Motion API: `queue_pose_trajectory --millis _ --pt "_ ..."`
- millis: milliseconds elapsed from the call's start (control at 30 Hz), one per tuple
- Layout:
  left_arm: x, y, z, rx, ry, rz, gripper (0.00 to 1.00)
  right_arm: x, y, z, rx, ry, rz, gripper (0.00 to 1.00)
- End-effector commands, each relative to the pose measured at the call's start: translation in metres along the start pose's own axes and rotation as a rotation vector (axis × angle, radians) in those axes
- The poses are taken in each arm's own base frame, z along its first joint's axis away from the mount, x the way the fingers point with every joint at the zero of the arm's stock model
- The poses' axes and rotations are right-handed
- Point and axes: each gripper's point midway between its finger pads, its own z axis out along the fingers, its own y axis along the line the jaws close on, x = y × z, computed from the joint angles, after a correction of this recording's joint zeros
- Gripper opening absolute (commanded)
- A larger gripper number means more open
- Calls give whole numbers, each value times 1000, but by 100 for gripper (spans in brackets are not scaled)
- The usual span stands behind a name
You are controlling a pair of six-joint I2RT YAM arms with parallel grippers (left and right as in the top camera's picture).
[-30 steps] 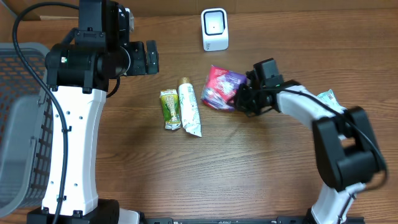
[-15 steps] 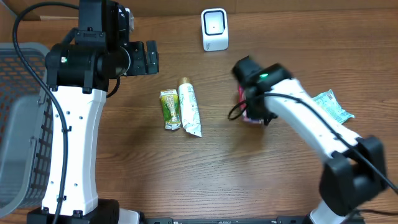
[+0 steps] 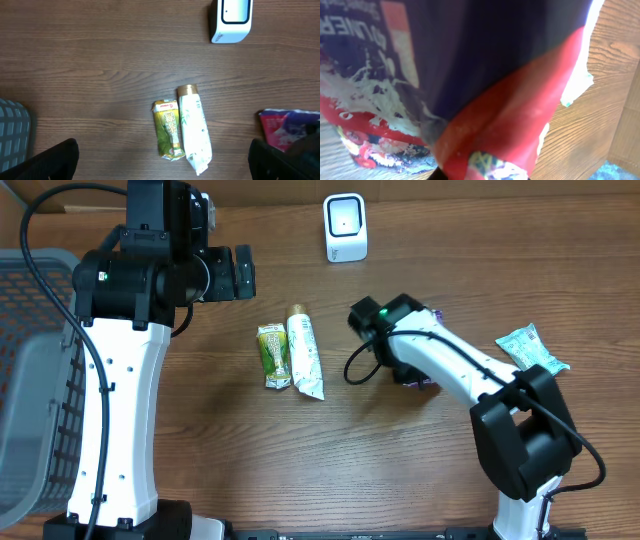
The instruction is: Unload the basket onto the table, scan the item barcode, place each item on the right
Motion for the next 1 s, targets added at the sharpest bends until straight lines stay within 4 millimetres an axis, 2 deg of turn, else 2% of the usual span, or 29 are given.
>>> queue_pose_trajectory --millis 0,67,100,167,333,433,533,567,667,767,867,967 --pt "-2 0 -2 -3 -9 10 100 5 32 -22 -53 -47 -65 24" --pt "-3 0 -2 -3 -9 10 100 11 45 -30 -70 -63 -101 33" --pt "-3 0 -2 -3 -9 10 99 14 51 -33 -83 -67 -115 43" --pt "-3 0 -2 -3 -9 10 99 22 68 -42 -123 -73 -147 53" --pt "-3 0 -2 -3 -9 10 100 38 101 -59 -208 -89 -211 63" --pt "-3 0 -2 -3 -9 10 100 44 120 -71 -300 -76 -247 64" --pt "-2 0 -2 -3 -9 10 100 39 132 -89 -398 -82 -232 64" --pt "-2 0 -2 -4 -9 10 99 30 135 -103 -460 -107 -205 64" --pt "-2 0 -2 -3 -9 10 100 10 126 -130 -571 -155 -138 66" --pt "-2 0 -2 -3 -9 10 100 -15 98 -148 -665 -196 -33 72" --pt "-2 0 -2 -3 -9 10 100 -36 71 -144 -727 -187 70 73" --pt "-3 0 -2 -3 -9 10 99 -49 55 -130 -818 -112 151 70"
